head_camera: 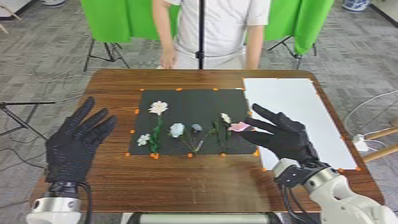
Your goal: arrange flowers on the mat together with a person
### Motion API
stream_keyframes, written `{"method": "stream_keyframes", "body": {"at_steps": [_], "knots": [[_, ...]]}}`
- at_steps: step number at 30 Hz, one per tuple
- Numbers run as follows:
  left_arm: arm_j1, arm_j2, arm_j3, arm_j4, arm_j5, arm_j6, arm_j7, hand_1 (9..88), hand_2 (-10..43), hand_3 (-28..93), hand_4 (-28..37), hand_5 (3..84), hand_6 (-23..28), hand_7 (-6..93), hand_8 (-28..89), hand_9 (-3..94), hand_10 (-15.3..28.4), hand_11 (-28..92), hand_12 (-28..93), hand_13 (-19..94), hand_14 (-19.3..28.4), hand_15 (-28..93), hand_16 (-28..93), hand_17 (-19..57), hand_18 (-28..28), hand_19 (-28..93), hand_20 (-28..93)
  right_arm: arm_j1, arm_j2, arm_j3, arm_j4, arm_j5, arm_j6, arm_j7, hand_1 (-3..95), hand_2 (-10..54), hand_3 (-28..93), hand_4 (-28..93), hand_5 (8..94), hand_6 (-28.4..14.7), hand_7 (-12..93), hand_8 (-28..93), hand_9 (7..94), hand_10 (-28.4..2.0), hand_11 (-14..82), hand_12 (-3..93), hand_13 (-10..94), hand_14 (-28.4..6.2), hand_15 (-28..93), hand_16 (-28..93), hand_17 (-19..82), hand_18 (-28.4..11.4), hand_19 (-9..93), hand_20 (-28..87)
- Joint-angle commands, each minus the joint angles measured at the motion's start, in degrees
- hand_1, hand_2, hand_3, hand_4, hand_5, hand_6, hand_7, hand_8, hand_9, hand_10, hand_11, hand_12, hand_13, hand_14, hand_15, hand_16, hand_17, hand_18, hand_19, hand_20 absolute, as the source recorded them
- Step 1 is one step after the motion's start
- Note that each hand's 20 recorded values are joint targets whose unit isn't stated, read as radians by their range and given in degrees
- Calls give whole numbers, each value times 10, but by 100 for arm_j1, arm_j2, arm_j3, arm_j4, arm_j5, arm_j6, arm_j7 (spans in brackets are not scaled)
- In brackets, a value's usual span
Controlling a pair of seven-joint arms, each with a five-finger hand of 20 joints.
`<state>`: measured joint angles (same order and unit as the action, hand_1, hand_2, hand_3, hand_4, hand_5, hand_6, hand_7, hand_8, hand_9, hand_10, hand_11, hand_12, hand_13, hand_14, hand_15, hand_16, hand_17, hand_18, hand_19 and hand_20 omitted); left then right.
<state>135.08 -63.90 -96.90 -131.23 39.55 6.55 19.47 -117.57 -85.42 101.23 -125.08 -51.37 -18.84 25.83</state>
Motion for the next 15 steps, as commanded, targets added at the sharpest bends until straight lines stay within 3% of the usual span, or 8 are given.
{"method": "stream_keyframes", "body": {"at_steps": [1, 8, 10, 15], "knots": [[57, -8, 19, -6, -20, 94, -91, 203, 93, 771, -283, 340, 76, 85, -94, 314, 187, 158, 70, 271, 248, 339, -75, -66, 226, 538, -20, -28, 18, -38, -5, -34, 45, -38, 171, 73, 797, -283, 395, 18, 110, -127, 447, -139, 55, 111, 374, -221, 177, 178, 32, -189, 443, 145], [28, -8, 29, 2, -27, 83, -111, 204, 93, 770, -283, 340, 74, 87, -93, 318, 188, 165, 77, 265, 265, 380, -78, -71, 237, 553, -10, -45, -7, -24, -18, -39, 13, -28, 173, 73, 797, -283, 395, 19, 110, -127, 448, -140, 56, 110, 376, -221, 183, 175, 32, -189, 447, 146], [19, 13, 54, 10, -25, 110, -71, 205, 93, 770, -283, 341, 74, 86, -94, 317, 188, 162, 75, 267, 263, 374, -83, -66, 233, 549, -12, -47, -21, -17, -21, -47, -5, -26, 173, 74, 797, -283, 396, 19, 110, -128, 448, -139, 56, 110, 376, -221, 182, 174, 32, -189, 448, 146], [23, -8, 28, 7, -6, 61, -119, 206, 92, 773, -283, 347, 78, 85, -95, 320, 191, 155, 67, 269, 244, 337, -90, -43, 217, 551, -22, -57, -28, -7, -26, -44, -18, -33, 174, 74, 796, -283, 395, 19, 109, -127, 448, -138, 55, 109, 376, -221, 183, 172, 32, -189, 447, 145]]}}
